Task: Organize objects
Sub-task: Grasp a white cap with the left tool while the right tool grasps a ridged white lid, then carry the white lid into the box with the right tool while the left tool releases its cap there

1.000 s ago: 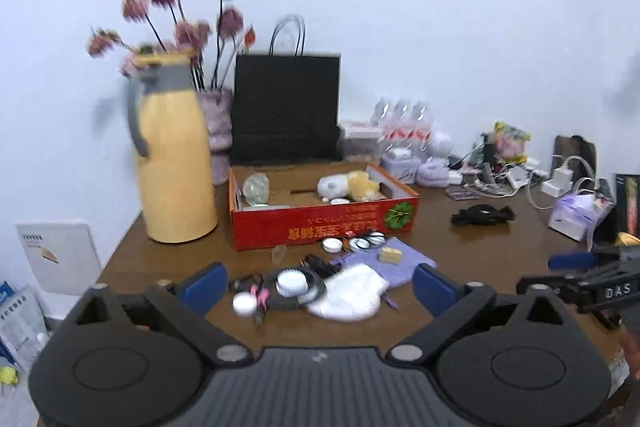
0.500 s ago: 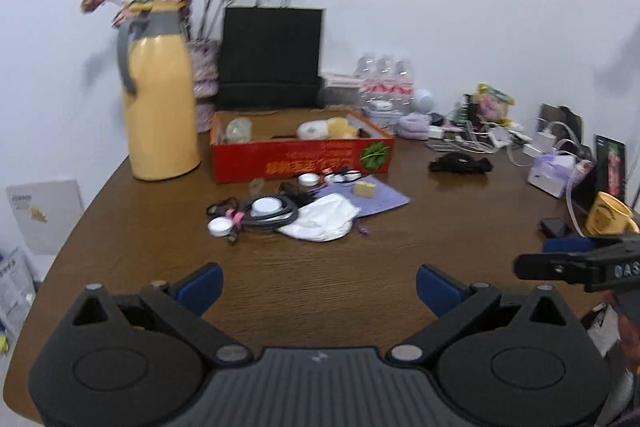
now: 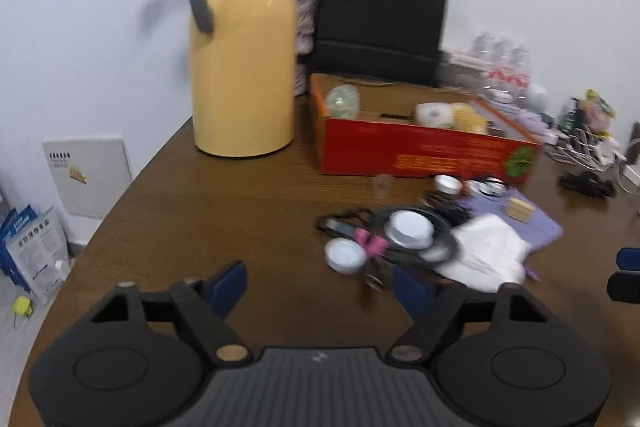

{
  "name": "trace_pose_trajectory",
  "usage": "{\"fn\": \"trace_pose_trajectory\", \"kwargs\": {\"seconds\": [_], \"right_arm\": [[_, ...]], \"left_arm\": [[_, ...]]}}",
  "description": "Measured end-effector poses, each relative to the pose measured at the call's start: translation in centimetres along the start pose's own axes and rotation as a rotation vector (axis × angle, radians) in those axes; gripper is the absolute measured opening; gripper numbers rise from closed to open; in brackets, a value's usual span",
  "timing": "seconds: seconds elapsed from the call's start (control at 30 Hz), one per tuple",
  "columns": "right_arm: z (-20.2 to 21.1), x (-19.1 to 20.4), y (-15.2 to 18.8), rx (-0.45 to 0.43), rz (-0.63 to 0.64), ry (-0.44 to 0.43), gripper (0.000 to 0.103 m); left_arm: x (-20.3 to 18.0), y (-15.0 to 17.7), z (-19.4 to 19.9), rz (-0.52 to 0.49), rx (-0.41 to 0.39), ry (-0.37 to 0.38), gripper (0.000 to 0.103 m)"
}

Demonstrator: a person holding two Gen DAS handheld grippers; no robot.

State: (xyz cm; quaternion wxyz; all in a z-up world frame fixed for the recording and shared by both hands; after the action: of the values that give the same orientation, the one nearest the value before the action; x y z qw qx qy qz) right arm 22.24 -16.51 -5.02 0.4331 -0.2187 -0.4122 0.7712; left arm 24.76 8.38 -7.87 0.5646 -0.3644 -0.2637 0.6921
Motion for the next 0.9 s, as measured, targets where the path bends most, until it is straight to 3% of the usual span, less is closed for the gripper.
{"fn": "trace_pose_trajectory", "kwargs": {"seconds": [0.13,0.2,0.43,0.53,0.6,0.8,0.9], "right_arm": [[-5.4,2.6,-2.8,0.012,0.066,-0.06,0.058],[-8.3,3.5,-4.0,0.026,0.081,-0.09,0.051],[-16.2,5.3,-5.3,0.107,0.137,-0.098,0.045],[-17.8,5.6,-4.8,0.126,0.149,-0.092,0.042],[-18.4,5.7,-4.4,0.122,0.156,-0.083,0.041],[-18.8,5.5,-4.5,0.116,0.143,-0.075,0.039],[-18.0,5.6,-4.9,0.105,0.131,-0.066,0.039]], "left_arm": [[0.0,-0.7,-3.0,-0.07,0.007,0.039,0.065],[-0.2,-0.6,-4.3,-0.104,0.035,0.047,0.052],[-0.5,-0.1,-5.8,-0.118,0.084,0.132,0.051],[-0.9,0.0,-6.3,-0.14,0.091,0.152,0.046],[-1.4,0.0,-6.6,-0.145,0.09,0.171,0.027],[-1.6,0.0,-6.5,-0.137,0.084,0.174,0.027],[-1.1,-0.4,-5.5,-0.102,0.073,0.141,0.027]]}}
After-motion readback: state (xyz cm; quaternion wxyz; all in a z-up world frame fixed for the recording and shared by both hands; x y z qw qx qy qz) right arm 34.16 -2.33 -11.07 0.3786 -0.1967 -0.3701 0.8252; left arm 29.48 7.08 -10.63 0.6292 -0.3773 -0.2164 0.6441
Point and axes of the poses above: each gripper's, at about its wrist camera, not at the fingertips, and z roughly against the way its jaws point, x to its left, y to its underside, the point moved 10 cm from there along -z, roughly the way its jaws point, and after that the axes turned 10 degrees about z, right-handed, at the moved point
